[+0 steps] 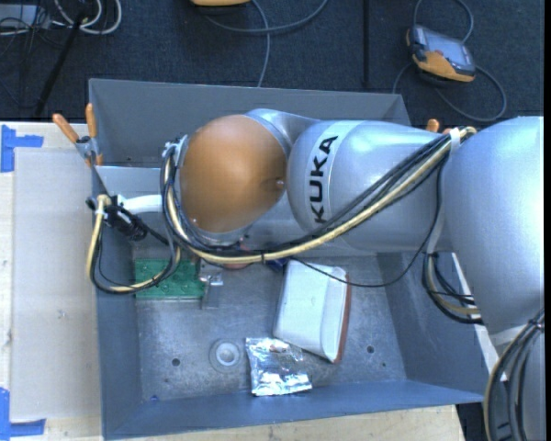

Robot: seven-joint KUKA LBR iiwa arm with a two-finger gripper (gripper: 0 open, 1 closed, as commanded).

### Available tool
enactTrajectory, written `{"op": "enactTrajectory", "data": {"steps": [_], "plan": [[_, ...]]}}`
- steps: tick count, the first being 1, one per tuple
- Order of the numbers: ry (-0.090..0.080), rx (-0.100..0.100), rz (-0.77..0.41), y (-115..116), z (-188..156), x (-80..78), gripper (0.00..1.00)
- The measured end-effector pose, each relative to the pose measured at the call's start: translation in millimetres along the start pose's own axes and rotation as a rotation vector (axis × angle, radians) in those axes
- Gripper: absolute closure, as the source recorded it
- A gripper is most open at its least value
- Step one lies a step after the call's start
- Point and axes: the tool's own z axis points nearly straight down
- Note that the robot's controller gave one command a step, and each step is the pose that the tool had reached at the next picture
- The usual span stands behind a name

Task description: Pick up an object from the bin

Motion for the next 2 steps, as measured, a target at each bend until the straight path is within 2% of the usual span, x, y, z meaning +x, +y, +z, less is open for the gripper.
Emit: {"op": "enactTrajectory", "data": {"steps": [1,2], "plan": [[-0.002,-0.001,-0.018,13.4,-0.1,-14.2,1.0],[0.007,0.002,-0.018,-2.5,-176.9,-95.0,1.0]]}}
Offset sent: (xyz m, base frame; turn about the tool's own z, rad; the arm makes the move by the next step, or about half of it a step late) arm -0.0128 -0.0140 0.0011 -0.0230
